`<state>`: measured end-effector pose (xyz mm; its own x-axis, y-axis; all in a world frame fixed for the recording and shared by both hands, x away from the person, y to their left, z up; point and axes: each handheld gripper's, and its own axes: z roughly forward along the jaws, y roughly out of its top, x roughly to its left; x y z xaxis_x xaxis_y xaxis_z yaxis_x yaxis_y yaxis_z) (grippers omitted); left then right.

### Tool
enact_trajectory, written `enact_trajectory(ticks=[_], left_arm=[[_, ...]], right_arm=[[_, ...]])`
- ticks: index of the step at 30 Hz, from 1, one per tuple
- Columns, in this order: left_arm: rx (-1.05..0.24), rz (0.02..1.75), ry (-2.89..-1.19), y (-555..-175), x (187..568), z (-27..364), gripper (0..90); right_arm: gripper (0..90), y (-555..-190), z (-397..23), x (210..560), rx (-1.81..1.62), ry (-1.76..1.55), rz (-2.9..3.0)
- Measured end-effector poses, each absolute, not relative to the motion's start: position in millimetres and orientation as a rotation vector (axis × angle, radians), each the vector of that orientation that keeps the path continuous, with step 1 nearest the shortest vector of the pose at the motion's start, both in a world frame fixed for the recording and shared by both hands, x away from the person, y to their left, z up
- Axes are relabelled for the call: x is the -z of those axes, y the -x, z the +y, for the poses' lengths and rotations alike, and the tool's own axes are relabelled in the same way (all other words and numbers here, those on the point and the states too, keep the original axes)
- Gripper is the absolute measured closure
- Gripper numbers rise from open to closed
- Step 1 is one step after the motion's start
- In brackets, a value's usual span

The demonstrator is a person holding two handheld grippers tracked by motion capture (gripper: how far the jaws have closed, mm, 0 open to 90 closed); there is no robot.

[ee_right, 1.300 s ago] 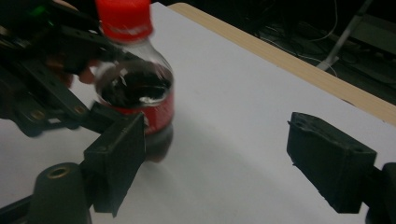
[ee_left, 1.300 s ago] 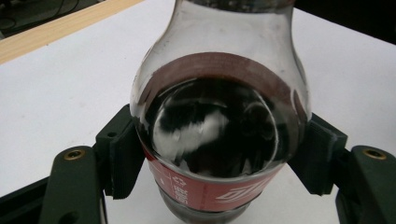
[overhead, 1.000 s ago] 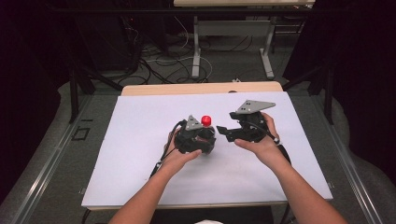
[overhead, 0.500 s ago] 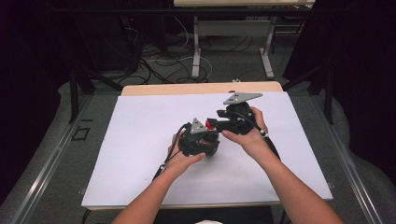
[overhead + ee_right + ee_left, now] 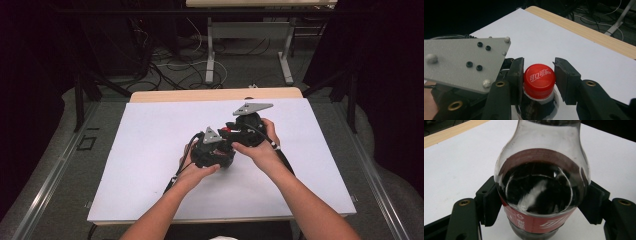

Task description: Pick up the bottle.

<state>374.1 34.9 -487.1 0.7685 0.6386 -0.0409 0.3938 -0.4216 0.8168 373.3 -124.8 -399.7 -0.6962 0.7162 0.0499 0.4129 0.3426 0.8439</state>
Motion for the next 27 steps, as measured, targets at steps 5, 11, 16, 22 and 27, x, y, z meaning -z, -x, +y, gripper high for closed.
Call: enact_trajectory(ticks=[5, 11, 16, 22, 27], left_arm=[[-0.338, 0.76, -2.063, -373, 488, 36, 29.5], [-0.319, 0.705, -2.086, -370, 488, 38, 29.5], [-0.293, 0.674, -2.095, -366, 488, 37, 29.5], [-0.317, 0.702, -2.076, -368, 486, 38, 29.5], [-0.321, 0.73, -2.06, -369, 484, 40, 29.5]], right_arm=[[61.5, -375, -127, 399, -1.298, -0.941, 2.333], [61.7, -385, -134, 395, -1.296, -0.744, 2.51], [61.5, -393, -140, 390, -1.291, -0.541, 2.648], [50.6, -383, -136, 389, -1.265, -0.647, 2.546], [51.3, -366, -128, 391, -1.288, -0.887, 2.362]])
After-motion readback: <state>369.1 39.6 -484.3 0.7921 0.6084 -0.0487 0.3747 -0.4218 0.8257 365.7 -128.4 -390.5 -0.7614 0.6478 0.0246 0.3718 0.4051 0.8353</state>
